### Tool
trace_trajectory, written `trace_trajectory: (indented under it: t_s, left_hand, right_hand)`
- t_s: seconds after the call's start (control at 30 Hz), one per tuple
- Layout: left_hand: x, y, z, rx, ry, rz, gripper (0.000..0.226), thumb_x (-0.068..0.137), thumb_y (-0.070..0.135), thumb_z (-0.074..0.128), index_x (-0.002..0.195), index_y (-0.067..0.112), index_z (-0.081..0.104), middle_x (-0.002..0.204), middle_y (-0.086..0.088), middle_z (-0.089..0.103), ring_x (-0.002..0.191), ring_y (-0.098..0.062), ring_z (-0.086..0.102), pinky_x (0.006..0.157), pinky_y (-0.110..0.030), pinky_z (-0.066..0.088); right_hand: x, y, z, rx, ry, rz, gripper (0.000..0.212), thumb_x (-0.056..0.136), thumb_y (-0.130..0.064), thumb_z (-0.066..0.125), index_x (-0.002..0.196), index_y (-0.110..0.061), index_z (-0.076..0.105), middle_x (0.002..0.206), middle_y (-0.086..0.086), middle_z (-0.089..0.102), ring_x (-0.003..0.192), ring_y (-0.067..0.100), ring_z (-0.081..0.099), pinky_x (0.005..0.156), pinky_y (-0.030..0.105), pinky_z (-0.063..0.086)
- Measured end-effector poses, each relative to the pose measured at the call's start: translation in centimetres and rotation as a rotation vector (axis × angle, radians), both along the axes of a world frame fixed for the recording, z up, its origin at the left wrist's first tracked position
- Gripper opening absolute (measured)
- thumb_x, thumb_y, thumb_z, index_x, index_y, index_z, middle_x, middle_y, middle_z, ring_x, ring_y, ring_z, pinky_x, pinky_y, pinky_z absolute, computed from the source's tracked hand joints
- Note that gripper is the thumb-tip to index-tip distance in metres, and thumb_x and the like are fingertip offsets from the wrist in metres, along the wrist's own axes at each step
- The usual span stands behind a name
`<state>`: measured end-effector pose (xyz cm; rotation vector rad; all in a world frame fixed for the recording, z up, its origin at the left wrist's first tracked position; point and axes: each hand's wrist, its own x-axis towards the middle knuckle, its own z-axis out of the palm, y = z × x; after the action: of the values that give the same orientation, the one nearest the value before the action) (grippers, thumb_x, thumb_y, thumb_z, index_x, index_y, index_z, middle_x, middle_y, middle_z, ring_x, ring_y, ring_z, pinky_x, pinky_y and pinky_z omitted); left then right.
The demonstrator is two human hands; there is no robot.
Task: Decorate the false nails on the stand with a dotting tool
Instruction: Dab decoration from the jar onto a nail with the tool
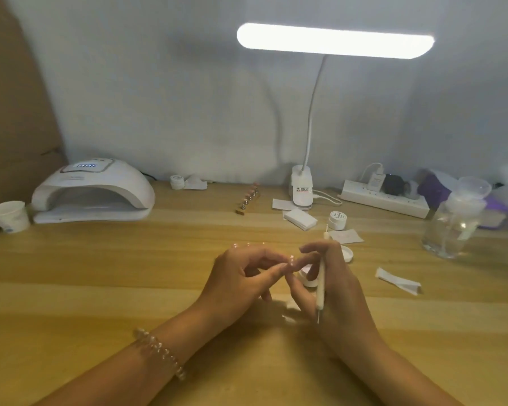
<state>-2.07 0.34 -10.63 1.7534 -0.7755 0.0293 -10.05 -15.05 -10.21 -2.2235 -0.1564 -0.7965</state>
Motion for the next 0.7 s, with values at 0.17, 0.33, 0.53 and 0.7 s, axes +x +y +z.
trace_trajectory:
  t_s: [0.17,0.33,0.53,0.7]
  left_hand:
    - [-0.1,0.1,0.2,-0.026,0.113,-0.063,0.014,0.088,0.025,0.071,0.096,0.034,0.077,0.09,0.007,0.077,0.05,-0.013,0.06,0.058,-0.022,0.051]
    - [-0.3,0.1,0.6,-0.03,0.176,-0.032,0.011,0.091,0.018,0.069,0.101,0.022,0.072,0.093,0.006,0.077,0.049,-0.011,0.057,0.054,-0.022,0.05]
    - [0.1,0.4,1.5,-0.001,0.119,0.111,0.02,0.089,0.027,0.071,0.105,0.027,0.06,0.092,0.008,0.075,0.053,-0.013,0.06,0.055,-0.029,0.054]
    - [3.0,3.1,1.8,0.292,-0.19,0.406,0.037,0.079,0.034,0.073,0.106,0.034,0.047,0.101,0.02,0.057,0.065,0.0,0.047,0.059,-0.025,0.039]
  right_hand:
    - [0.3,-0.4,0.4,0.066,0.014,0.017,0.038,0.084,-0.01,0.077,0.106,-0.019,0.046,0.086,-0.01,0.065,0.083,0.003,0.058,0.068,0.01,0.041]
    - [0.6,-0.1,1.2,-0.043,0.006,-0.012,0.039,0.084,-0.014,0.077,0.105,-0.02,0.044,0.087,-0.013,0.061,0.081,0.007,0.057,0.07,0.024,0.048]
    - [2.3,-0.5,2.5,-0.098,0.021,0.001,0.036,0.082,-0.012,0.076,0.098,-0.018,0.045,0.086,-0.012,0.06,0.081,0.009,0.055,0.078,0.05,0.047]
    - [5.4,-2.3,2.6,-0.122,0.234,-0.044,0.038,0.081,-0.017,0.073,0.092,-0.031,0.039,0.086,-0.016,0.065,0.098,0.013,0.054,0.086,0.036,0.027]
